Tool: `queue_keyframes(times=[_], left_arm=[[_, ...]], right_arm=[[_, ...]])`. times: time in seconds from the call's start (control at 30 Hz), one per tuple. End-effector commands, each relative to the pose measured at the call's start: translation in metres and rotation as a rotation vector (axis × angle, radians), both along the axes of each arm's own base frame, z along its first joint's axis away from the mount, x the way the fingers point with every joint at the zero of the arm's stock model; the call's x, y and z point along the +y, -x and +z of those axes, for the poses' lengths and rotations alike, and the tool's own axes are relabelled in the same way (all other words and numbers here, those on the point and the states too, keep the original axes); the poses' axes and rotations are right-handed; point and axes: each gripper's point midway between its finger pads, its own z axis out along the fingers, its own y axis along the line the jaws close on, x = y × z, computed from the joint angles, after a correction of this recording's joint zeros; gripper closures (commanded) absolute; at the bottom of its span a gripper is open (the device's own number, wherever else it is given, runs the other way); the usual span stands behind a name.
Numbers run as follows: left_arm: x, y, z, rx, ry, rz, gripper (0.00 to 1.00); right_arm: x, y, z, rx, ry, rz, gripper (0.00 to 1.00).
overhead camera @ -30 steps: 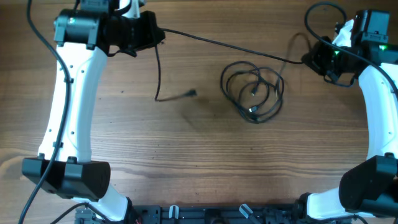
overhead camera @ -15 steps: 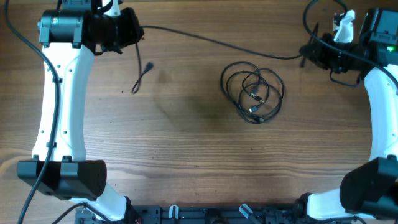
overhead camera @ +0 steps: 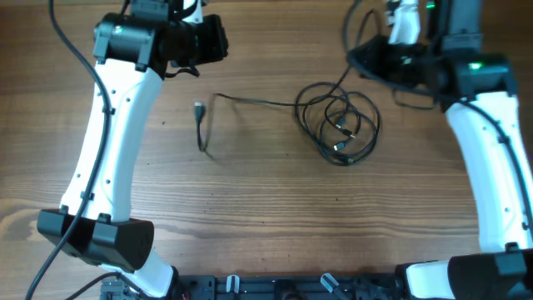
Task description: Untangle cables
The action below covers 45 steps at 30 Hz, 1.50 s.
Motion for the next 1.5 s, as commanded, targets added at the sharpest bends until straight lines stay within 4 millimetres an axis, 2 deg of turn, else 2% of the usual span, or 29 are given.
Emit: queue_keyframes(times=[0.0,0.1,0.17,0.3,0.4,0.5,0.6,0.73,0.87,1.07,1.2,1.27,1.47], left_arm=[[0.030,-0.005,0.012,-0.043,-0.060,0.108,0.85],[0.066,-0.007,0.006,-0.018,-0.124,0.246,0.82],[0.080,-0.007,0.004,-0.002,-0.136,0.281,0.80],[0.097,-0.004,0.000,0.025,-0.141,0.319,0.79],[0.101,-0.002,-0.002,0.036,-0.145,0.326,0.78],[0.101,-0.001,-0.002,0.041,-0.146,0.325,0.77],[0.101,-0.001,-0.002,0.040,-0.146,0.326,0.75],[0.101,-0.001,-0.002,0.038,-0.145,0.325,0.74],[0.101,-0.001,-0.002,0.039,-0.145,0.325,0.73],[0.101,0.001,-0.003,0.050,-0.148,0.325,0.73],[0.101,0.001,-0.003,0.049,-0.148,0.325,0.73],[0.101,0.001,-0.003,0.049,-0.148,0.325,0.73],[0.101,0.000,-0.003,0.046,-0.147,0.325,0.75]], right_arm=[[-0.003,-0.010,-0.016,0.049,0.084,-0.137,0.96],[0.001,-0.018,-0.031,0.075,0.089,-0.133,0.96],[0.008,-0.020,-0.046,0.111,0.089,-0.106,0.96],[0.039,-0.016,-0.080,0.192,0.105,-0.020,0.96],[0.061,-0.008,-0.099,0.226,0.136,0.042,0.95],[0.070,0.000,-0.112,0.258,0.172,0.064,0.68],[0.076,0.003,-0.121,0.276,0.188,0.077,0.48],[0.085,0.003,-0.125,0.271,0.190,0.096,0.45],[0.104,-0.001,-0.134,0.229,0.197,0.152,0.42],[0.120,0.003,-0.171,0.294,0.224,0.186,0.41],[0.130,0.005,-0.189,0.309,0.237,0.212,0.41],[0.140,0.004,-0.188,0.283,0.223,0.236,0.42],[0.183,-0.007,-0.169,0.164,0.117,0.271,0.46]])
